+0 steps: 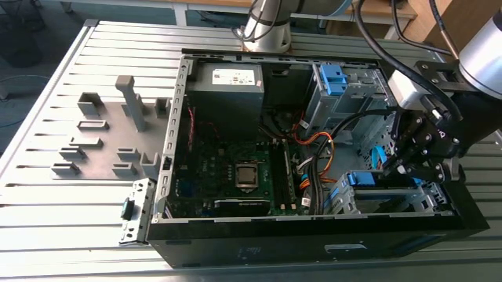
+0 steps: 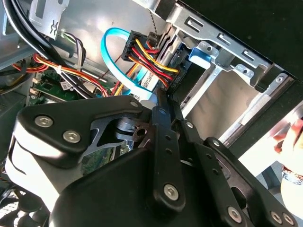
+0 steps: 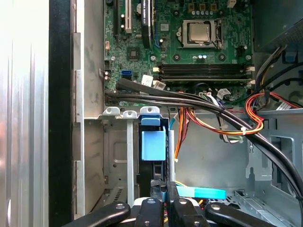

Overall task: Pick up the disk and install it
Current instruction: 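Insert the second disk wire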

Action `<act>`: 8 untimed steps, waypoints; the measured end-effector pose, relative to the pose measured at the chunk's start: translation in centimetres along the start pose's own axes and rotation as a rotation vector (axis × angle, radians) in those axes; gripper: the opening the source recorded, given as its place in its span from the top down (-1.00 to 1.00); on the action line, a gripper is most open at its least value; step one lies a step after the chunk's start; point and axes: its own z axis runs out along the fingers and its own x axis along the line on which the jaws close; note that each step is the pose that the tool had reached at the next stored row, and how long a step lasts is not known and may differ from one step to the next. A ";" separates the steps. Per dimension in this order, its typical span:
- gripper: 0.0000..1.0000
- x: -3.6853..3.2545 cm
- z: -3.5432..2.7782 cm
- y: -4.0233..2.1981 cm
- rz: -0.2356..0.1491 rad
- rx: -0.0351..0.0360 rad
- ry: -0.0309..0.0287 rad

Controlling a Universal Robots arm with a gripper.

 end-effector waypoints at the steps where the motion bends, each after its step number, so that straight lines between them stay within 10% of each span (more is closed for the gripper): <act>1: 0.68 0.03 -0.01 0.00 0.000 0.0000 0.0003; 8: 0.68 0.07 -0.32 0.00 -0.003 0.0002 -0.0085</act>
